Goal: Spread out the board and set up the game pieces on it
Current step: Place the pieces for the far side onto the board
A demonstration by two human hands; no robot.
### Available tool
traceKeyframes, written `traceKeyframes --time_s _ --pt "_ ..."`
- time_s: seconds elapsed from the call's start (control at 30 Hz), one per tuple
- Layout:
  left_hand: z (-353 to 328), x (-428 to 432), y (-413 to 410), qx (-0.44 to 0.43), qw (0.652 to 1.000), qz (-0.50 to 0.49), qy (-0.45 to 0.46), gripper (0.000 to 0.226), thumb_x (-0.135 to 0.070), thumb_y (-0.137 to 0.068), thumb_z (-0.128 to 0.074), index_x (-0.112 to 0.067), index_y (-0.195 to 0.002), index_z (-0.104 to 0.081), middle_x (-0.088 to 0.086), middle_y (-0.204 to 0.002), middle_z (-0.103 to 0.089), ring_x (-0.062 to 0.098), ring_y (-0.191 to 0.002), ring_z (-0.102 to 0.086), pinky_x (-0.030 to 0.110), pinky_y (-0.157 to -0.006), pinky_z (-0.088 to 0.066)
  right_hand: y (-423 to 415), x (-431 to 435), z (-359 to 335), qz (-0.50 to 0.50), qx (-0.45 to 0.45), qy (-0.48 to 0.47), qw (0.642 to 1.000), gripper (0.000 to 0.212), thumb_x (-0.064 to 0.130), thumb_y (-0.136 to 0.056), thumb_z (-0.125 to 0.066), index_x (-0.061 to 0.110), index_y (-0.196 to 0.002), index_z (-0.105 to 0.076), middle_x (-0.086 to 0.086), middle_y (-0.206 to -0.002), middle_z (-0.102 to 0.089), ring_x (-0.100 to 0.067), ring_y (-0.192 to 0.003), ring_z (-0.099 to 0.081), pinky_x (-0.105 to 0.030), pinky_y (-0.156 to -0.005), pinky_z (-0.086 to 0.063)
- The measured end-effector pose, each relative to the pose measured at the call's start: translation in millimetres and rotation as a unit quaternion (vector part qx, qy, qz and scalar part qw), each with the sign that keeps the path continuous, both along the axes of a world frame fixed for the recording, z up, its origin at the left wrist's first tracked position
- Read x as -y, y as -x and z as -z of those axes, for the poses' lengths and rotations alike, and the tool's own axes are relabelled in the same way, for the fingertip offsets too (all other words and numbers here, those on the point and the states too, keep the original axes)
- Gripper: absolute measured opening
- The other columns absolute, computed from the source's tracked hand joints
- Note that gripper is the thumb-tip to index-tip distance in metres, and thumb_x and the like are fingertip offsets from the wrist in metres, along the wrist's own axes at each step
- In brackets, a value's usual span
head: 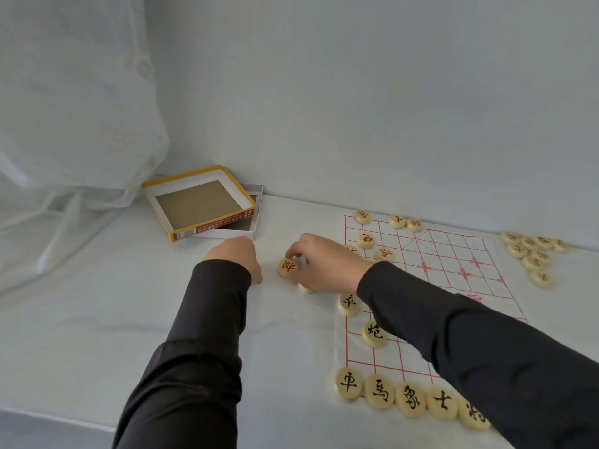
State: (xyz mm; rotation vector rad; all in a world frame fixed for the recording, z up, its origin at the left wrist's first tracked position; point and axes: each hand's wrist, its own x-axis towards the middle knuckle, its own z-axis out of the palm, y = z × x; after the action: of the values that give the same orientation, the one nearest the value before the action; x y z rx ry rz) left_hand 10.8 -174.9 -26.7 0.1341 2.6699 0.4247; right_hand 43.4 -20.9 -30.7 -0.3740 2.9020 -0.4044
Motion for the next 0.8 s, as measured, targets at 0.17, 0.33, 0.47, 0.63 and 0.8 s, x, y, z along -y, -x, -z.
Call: traceKeyframes --time_s 0.17,0.33,0.47,0.63,0.8 --pt "1.0 1.1 0.5 -0.002 1.000 -0.017 -0.003 0.036 -0.020 -0.086 -0.063 -0.005 -0.119 -0.057 0.012 -0.119 -0.059 0.025 -0.112 -0.052 0.030 -0.100 -0.039 5.8 9.4 3.7 0.012 -0.015 0.004 1.000 0.027 0.021 -0.084 -0.063 0.013 -0.110 -0.060 -0.003 -0.108 -0.056 -0.021 -0.095 -0.055 -0.028 -0.078 -0.046" --pt "-2.5 -5.8 -6.2 -0.022 0.999 0.021 -0.017 0.035 -0.024 -0.087 -0.062 -0.007 -0.118 -0.060 0.010 -0.119 -0.059 0.024 -0.111 -0.052 0.029 -0.099 -0.039 8.5 0.4 -0.8 0.117 -0.047 0.140 0.982 0.013 0.009 -0.078 -0.066 0.011 -0.090 -0.067 0.001 -0.086 -0.062 -0.015 -0.080 -0.058 -0.028 -0.071 -0.050" --pt "-1.9 -14.0 -11.1 -0.021 0.997 0.062 -0.046 0.035 -0.029 -0.087 -0.063 -0.014 -0.118 -0.059 0.006 -0.117 -0.058 0.021 -0.106 -0.052 0.027 -0.095 -0.040 10.0 -19.2 -8.3 0.202 -0.037 0.278 0.938 0.017 -0.002 -0.077 -0.070 0.012 -0.068 -0.063 0.004 -0.060 -0.059 -0.003 -0.049 -0.054 -0.019 -0.053 -0.046" --pt "-0.4 -19.4 -11.3 -0.022 0.995 0.074 -0.055 0.038 -0.032 -0.089 -0.059 -0.016 -0.123 -0.055 0.006 -0.122 -0.056 0.021 -0.110 -0.052 0.028 -0.098 -0.039 13.2 -48.9 -25.5 0.268 0.016 0.455 0.849 0.028 -0.006 -0.083 -0.063 0.006 -0.108 -0.061 -0.009 -0.071 -0.060 -0.015 -0.051 -0.053 -0.025 -0.051 -0.049" --pt "-0.4 -21.4 -11.9 -0.020 0.995 0.082 -0.061 0.038 -0.034 -0.091 -0.055 -0.016 -0.125 -0.054 0.006 -0.124 -0.055 0.021 -0.112 -0.051 0.028 -0.098 -0.038 18.4 -103.5 -33.0 0.380 -0.036 0.388 0.839 0.021 -0.003 -0.087 -0.058 0.000 -0.107 -0.065 -0.015 -0.077 -0.065 -0.019 -0.057 -0.062 -0.026 -0.056 -0.057"
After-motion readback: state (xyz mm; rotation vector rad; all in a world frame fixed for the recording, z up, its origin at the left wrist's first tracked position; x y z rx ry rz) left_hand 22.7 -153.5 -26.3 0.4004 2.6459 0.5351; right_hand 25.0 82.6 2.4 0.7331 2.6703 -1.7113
